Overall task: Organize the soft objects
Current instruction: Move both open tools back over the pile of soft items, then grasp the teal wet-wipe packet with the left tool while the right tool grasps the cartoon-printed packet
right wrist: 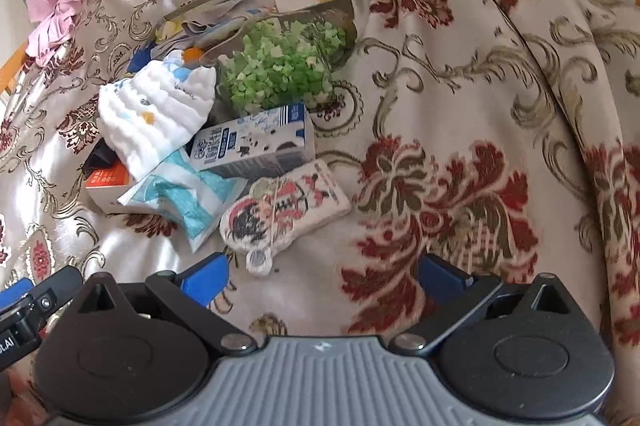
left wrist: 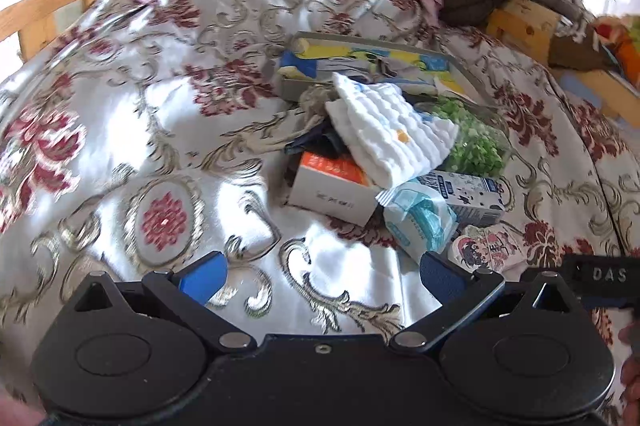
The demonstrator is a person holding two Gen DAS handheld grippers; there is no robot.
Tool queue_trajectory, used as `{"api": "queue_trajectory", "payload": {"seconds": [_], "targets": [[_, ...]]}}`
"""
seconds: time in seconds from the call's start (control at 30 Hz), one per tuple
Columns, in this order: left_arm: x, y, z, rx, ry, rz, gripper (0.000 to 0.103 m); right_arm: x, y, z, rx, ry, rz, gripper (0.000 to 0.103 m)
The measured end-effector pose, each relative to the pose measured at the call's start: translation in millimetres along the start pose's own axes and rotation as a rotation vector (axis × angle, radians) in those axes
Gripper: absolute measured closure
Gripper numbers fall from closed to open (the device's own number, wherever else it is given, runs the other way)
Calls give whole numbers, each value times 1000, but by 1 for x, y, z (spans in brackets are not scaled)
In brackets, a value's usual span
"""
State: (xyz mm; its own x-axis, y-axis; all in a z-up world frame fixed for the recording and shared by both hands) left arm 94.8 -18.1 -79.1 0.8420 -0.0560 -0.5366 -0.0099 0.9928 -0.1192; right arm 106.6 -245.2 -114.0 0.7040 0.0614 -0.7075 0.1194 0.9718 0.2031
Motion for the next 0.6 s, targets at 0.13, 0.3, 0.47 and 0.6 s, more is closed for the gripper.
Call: {"api": "queue_trajectory", "payload": {"seconds": [0.13, 0.3, 0.47, 0.6], "targets": [[13, -7, 4, 53, 44, -31, 1, 7, 3, 10, -100, -21, 7, 0], [29, -17, 9, 115, 97, -101, 1, 16, 9, 24, -233, -36, 63, 0], [50, -24, 10, 103, 130, -203, 1, 25, 22, 35, -370, -55, 207, 0], [64, -30, 10, 30, 126, -275, 1, 33, 32, 33, -424, -33, 258, 0]]}}
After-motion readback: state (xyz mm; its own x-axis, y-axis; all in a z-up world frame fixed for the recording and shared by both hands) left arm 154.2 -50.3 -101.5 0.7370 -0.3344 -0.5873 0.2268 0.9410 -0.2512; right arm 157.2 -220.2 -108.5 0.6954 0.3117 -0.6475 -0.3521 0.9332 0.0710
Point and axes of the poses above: each gripper's, at about its wrist camera, not at the fingertips, and x roughly the way its jaws point, y to its left, z to its top, the point moved 9 cm from there along x, roughly the way its jaws point, and after that the axes turned 10 degrees about -y, right-handed, at the moved point
